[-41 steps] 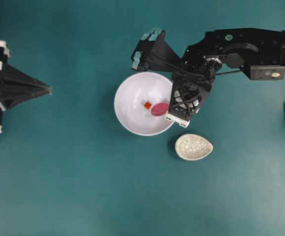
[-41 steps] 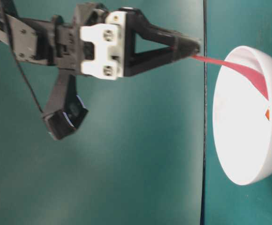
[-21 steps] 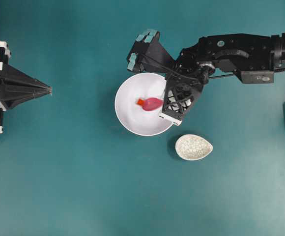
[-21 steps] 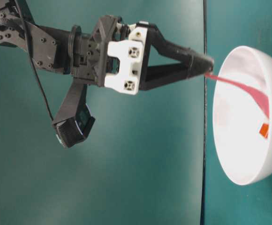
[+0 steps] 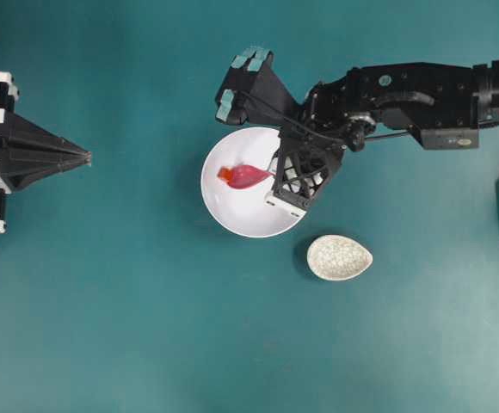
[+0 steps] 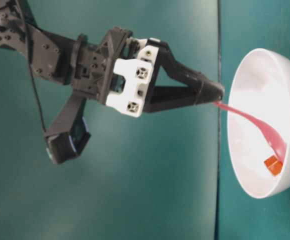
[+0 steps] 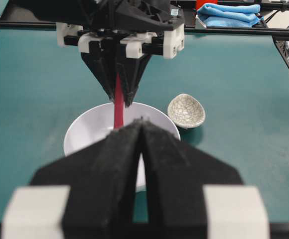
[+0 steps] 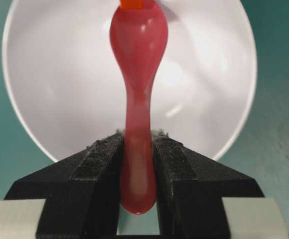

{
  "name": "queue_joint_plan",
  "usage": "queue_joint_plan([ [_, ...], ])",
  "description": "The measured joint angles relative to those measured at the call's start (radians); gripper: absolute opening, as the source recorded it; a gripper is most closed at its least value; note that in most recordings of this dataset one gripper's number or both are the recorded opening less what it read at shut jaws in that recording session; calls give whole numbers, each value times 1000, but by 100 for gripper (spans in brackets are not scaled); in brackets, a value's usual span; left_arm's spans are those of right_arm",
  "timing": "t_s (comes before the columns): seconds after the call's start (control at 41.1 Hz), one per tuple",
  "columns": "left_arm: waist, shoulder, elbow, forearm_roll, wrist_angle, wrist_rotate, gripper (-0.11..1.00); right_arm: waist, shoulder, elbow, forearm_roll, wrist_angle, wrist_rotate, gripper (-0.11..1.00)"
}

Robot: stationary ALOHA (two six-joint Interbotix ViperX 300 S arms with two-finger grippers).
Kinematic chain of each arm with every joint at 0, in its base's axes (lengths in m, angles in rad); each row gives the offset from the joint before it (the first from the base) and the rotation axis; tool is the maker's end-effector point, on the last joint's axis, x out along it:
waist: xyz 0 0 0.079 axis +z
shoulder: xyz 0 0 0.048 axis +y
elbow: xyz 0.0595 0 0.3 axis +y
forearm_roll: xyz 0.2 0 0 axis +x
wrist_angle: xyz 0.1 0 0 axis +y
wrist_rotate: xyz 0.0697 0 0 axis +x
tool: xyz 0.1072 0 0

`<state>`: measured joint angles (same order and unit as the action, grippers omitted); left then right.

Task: Grip the spoon and scoop the red block from the bowl with right arm.
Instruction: 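Drag the spoon under the red cube inside the white bowl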

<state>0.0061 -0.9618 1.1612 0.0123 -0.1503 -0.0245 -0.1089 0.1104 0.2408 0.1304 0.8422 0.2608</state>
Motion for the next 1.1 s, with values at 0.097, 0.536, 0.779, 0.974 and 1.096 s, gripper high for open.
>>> queue_joint_plan([
  [0.097,0,0,-2,0,0,0,0,8,0,3,0,-28,0,23],
  [0.536,0,0,0,0,28,0,0,40,-25,100,-2,-137,2,23],
  [0.779,0,0,0,0,28,0,0,54,-92,204,-2,-206,3,23],
  [0.974,0,0,-2,0,26,0,0,80,-164,308,-3,-304,5,23],
  [1.096,0,-2,0,0,28,0,0,87,-213,373,-2,-383,5,23],
])
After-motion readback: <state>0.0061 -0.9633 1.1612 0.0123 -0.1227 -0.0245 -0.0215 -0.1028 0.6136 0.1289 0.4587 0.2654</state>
